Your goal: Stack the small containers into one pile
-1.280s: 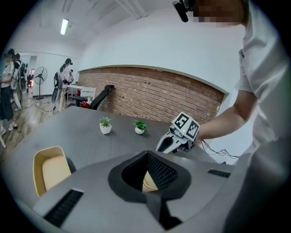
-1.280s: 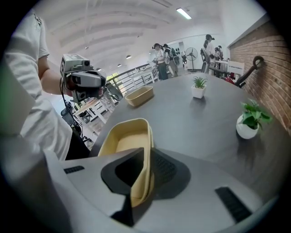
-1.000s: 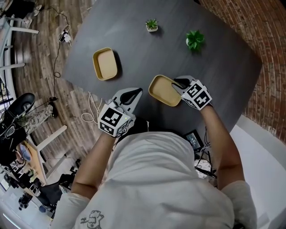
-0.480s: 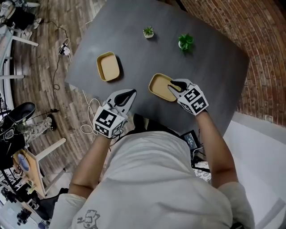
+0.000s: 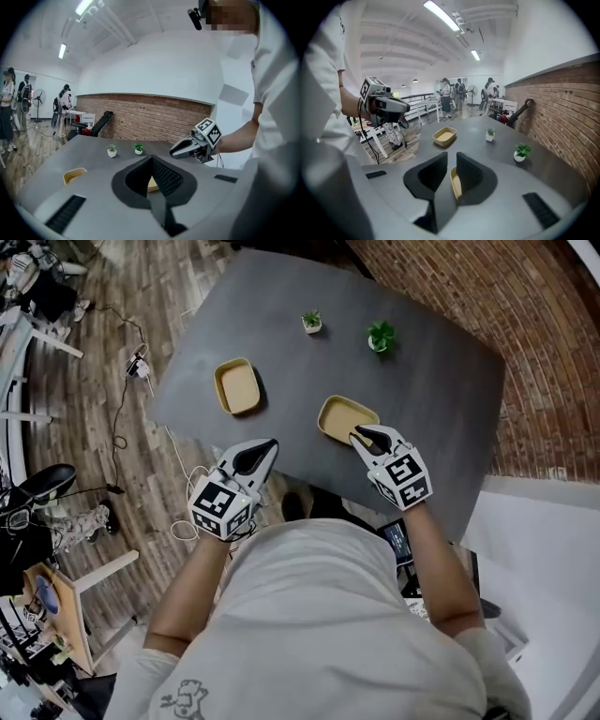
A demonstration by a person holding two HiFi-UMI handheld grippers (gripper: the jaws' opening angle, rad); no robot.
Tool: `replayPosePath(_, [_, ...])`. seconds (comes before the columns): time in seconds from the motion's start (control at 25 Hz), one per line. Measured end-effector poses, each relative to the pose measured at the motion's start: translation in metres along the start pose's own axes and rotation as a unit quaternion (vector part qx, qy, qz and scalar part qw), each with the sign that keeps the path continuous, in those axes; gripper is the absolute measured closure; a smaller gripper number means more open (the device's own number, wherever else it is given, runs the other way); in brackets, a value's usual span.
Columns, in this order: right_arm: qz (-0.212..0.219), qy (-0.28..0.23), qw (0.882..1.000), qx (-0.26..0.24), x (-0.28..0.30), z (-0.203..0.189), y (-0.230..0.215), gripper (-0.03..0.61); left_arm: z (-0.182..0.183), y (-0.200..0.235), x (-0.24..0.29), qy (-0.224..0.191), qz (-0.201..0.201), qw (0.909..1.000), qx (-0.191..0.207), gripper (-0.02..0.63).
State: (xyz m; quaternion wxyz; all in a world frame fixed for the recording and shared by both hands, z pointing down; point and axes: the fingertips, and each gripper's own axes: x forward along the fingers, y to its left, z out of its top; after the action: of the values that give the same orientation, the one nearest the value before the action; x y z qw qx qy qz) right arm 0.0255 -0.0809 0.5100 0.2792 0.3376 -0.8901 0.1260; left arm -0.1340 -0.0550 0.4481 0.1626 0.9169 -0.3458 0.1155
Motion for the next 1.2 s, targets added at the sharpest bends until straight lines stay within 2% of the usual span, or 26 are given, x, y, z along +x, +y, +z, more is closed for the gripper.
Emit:
replayPosePath(0.2, [-0.034,-0.047,0.998,-0.002,-0.024,0.018,0.027,0.514,-0.004,-0.007,-0.025,-0.015,0.002,0.9998,0.008,0.603])
replayPosePath(0.48, [-0.035,-0.060,0.998,0.005,-0.036,0.015,0.056,0.515,-0.015,-0.014,-0.046,-0.025,0.008,0.9996,0.006,0.603])
replayPosePath(0.8, [-0.016,-0.070,0.997,-0.001,-0.032,0.027,0.062,0.515,-0.009,-0.009,-0.052,-0.031,0.027,0.9991,0.003,0.603])
replayPosePath(1.04, [0.012,-0.070,0.997,-0.010,-0.022,0.032,0.044,0.518,-0.003,-0.005,-0.040,-0.025,0.055,0.9982,-0.002,0.603])
replayPosePath(1.2, [0.030,-0.072,0.997,-0.018,-0.018,0.039,0.029,0.525,0.001,-0.004,-0.030,-0.019,0.078,0.9967,0.011,0.603])
